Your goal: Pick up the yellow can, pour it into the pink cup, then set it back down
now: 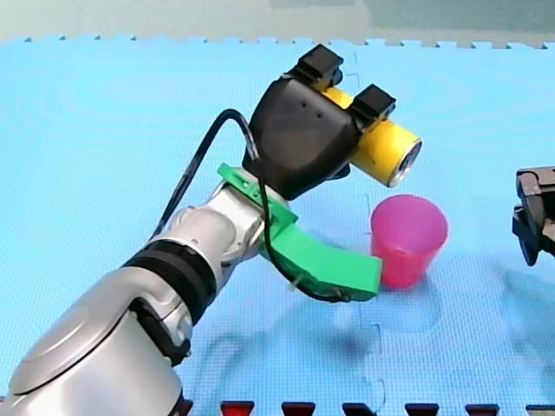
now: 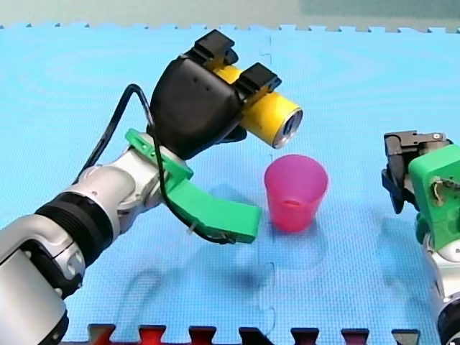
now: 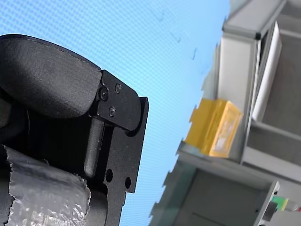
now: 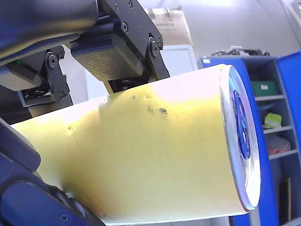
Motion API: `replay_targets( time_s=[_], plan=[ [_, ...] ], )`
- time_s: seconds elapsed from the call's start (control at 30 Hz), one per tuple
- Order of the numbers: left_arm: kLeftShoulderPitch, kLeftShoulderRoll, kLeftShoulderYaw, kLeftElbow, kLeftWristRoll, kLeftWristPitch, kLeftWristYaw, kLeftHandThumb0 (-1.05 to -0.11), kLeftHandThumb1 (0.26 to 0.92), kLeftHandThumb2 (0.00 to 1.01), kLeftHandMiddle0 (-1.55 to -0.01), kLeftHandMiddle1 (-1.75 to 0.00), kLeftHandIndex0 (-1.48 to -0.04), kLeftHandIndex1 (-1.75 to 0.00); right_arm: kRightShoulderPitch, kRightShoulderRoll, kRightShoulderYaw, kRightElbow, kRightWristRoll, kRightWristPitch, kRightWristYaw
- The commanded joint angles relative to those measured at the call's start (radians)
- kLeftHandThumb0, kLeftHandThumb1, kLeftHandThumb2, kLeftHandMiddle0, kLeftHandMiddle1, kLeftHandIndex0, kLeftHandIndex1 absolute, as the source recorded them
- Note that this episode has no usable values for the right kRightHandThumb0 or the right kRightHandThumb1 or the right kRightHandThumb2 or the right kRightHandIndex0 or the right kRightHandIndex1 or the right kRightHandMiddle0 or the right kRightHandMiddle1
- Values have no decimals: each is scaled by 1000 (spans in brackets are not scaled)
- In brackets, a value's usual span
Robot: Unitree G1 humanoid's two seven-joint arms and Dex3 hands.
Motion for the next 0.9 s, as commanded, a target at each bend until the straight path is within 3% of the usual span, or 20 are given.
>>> replay_targets(
  time_s=[0.0, 0.1, 0.23, 0.33, 0.47, 0.6, 0.87],
  plan=[
    [-2, 8, 18, 0, -23, -14, -3, -371, 891, 0, -888, -1163, -967, -569, 2, -3, -2, -5, 3, -3, -1],
    [11, 13, 64, 4, -77, -65, -6, -372, 891, 0, -890, -1169, -958, -589, 2, -2, -1, -5, 1, -1, -6],
    [38, 31, 126, 9, -151, -161, 13, -367, 892, 0, -904, -1260, -1067, -292, 5, 1, -6, -9, 9, 2, -3],
    [63, 39, 183, 8, -219, -245, -2, -375, 888, 0, -1007, -962, -1144, -76, 8, 2, -11, -12, 19, 1, 9],
    [100, 44, 270, 7, -322, -369, -39, -384, 841, 0, -1219, -267, -1192, -7, 13, 4, -24, -16, 42, -1, 43],
    [134, 27, 360, 9, -432, -407, -133, -431, 798, 0, -1278, -139, -1222, -10, 17, 4, -36, -20, 60, -1, 73],
    [212, 35, 469, 9, -542, -490, -243, -411, 777, 0, -1297, -75, -1232, -5, 19, 0, -49, -29, 76, 3, 101]
  ],
)
